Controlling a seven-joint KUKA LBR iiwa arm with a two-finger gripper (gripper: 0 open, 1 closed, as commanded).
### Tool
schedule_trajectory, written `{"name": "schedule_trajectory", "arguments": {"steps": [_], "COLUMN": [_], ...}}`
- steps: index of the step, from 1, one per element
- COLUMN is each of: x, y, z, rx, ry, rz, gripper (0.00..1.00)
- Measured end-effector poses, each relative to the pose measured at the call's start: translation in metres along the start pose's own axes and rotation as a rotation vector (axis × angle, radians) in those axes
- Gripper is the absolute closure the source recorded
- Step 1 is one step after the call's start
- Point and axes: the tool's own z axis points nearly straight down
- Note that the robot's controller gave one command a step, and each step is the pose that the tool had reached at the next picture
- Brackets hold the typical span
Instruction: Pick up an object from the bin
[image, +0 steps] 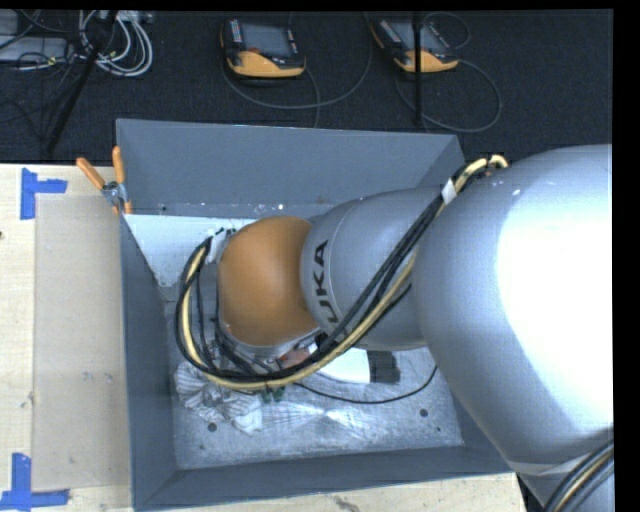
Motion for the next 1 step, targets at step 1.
{"name": "schedule_trajectory", "arguments": {"steps": [1], "x": [0.0092], "y": [-0.0020], "z": [-0.0570], "rx": [0.003], "ry": [-0.004], "rz": [0.028], "gripper": [0.00]}}
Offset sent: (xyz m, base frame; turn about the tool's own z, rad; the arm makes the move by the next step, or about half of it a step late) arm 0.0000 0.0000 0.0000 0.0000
